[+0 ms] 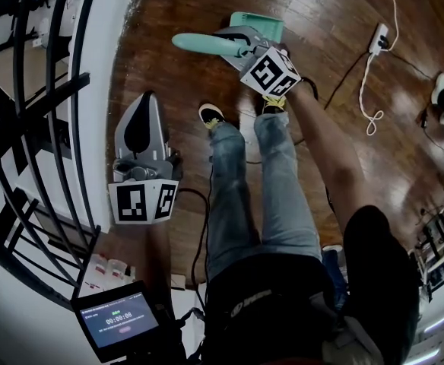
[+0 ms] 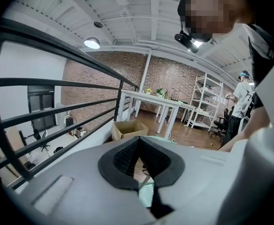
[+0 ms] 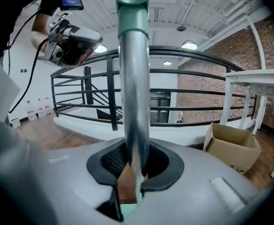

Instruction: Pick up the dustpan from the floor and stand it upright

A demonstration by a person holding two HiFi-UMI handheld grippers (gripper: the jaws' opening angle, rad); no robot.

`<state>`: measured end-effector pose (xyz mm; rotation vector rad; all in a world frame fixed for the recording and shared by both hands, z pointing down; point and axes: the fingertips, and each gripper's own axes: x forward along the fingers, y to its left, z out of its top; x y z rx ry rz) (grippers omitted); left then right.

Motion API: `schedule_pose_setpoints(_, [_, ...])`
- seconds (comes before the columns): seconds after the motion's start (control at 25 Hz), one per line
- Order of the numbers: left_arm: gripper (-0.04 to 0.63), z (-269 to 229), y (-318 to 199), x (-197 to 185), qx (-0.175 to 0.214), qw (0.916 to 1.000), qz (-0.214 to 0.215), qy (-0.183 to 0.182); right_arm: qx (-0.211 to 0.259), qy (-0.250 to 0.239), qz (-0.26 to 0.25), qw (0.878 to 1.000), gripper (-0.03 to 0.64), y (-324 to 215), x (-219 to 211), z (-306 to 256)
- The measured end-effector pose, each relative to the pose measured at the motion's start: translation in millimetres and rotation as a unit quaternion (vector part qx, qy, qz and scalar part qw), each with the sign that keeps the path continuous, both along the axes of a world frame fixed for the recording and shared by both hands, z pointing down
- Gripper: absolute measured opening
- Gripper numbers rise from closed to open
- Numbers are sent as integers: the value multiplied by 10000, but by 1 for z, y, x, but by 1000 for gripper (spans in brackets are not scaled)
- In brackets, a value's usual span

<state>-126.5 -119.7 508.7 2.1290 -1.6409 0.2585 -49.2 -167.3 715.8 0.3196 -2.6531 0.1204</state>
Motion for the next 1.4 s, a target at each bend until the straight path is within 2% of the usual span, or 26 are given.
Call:
schedule_pose_setpoints(0.2, [20,-12,6,1,88,10000,-31,-15,-59,-7,-41,10000,108,-1,-3,-11])
schedule_pose_setpoints(0.32, [20,2,7,1,48,10000,-35,-42,-164,-37,-127,9998,171,2,-5,3])
schedule_pose_setpoints(0.4, [20,13,3,3,-8,10000,-12,-45,-293,-36,-207,9994,188,3,-3,14])
schedule_pose_setpoints(0.64, [20,-2,2,-2,72,10000,-25,4,-338,245,-211,9989,249,-3,4,8])
schedule_pose_setpoints(0.8, [20,-36,9,-4,284,9995,-132,-48,-228,388,-103,9989,270,-6,28,-28])
schedule_pose_setpoints(0.92, [20,-57,15,1,338,9993,-173,4,-30,296,130,9995,270,1,64,-76])
schedule_pose_setpoints(1.0, [19,-70,15,11,354,9992,-176,75,126,-85,418,9990,263,1,88,-128])
schedule_pose_setpoints(1.08, [20,-88,3,26,534,9984,-158,91,375,-704,810,9935,236,-15,104,-198])
schedule_pose_setpoints(1.2, [20,-111,-15,72,862,9962,-96,67,955,-1112,1251,9813,152,-35,140,-280])
schedule_pose_setpoints(1.32, [20,-142,-29,107,1365,9903,-261,-65,1318,-1729,1441,9654,72,-52,164,-325])
schedule_pose_setpoints(1.4, [19,-157,-31,124,1638,9858,-344,-136,1073,-2146,1686,9560,34,-52,170,-328])
